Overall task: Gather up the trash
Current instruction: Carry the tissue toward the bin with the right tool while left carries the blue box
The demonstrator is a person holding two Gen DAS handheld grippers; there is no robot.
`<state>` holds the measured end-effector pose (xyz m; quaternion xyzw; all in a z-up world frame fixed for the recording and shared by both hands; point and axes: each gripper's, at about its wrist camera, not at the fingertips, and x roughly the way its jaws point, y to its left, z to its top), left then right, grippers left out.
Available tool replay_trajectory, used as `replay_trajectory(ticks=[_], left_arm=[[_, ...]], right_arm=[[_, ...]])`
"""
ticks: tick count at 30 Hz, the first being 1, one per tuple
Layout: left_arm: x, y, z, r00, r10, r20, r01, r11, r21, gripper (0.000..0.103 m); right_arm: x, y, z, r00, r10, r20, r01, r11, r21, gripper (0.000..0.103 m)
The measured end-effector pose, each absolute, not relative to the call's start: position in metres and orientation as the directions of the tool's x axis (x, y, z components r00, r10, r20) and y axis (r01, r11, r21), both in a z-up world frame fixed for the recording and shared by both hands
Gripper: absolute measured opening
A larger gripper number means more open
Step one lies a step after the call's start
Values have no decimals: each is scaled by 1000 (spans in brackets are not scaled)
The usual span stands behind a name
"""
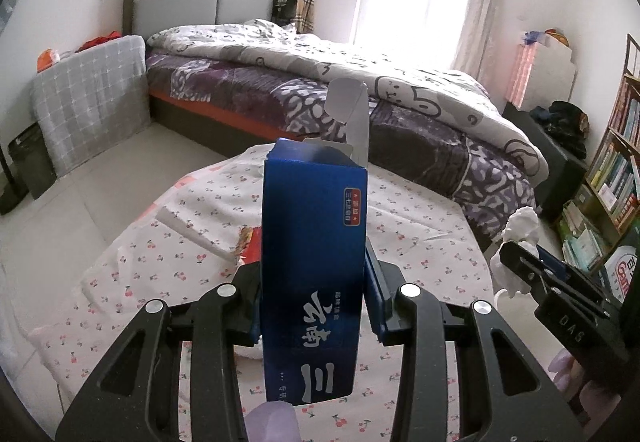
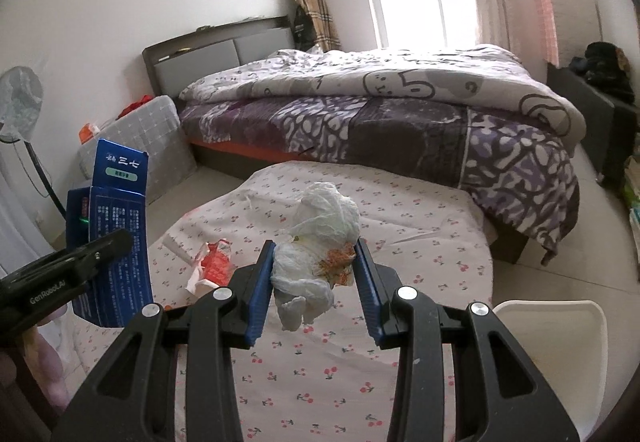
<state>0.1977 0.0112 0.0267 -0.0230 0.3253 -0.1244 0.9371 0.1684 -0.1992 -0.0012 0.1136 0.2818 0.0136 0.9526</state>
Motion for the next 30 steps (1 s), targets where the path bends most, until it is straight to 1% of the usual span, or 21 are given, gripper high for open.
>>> replay_trajectory(ticks=[30], left_arm=[[193, -43, 21, 729, -315, -608, 309, 944, -118, 37]], right_arm=[[140, -263, 9, 847, -23, -531, 170, 959, 229, 39]])
